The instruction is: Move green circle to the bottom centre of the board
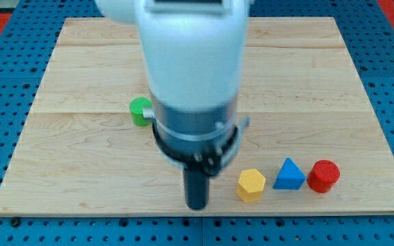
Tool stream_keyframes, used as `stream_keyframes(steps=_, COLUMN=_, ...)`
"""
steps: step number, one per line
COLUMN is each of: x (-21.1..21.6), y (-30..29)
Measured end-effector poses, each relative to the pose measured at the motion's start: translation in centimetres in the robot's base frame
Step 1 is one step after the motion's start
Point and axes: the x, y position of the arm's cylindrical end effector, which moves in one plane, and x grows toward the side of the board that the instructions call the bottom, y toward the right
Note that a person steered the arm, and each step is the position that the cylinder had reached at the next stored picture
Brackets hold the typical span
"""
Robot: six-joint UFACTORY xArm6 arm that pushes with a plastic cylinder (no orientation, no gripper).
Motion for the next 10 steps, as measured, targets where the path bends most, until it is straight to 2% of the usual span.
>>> stream_keyframes(steps=1, x=0.1, y=2.1)
stream_keyframes(steps=2, x=0.0, y=11.3)
stream_keyframes(steps=5, x=-1.4, y=8.4)
stream_keyframes(steps=6, x=0.1, y=5.0)
stream_keyframes(steps=7, x=-1.1, y=-6.9)
stream_keyframes(steps=8, x=-4.0, y=-20.9)
stream_keyframes(steps=9, x=-11.3, y=-24.8)
stream_keyframes(steps=10, x=-16.0, y=-21.0)
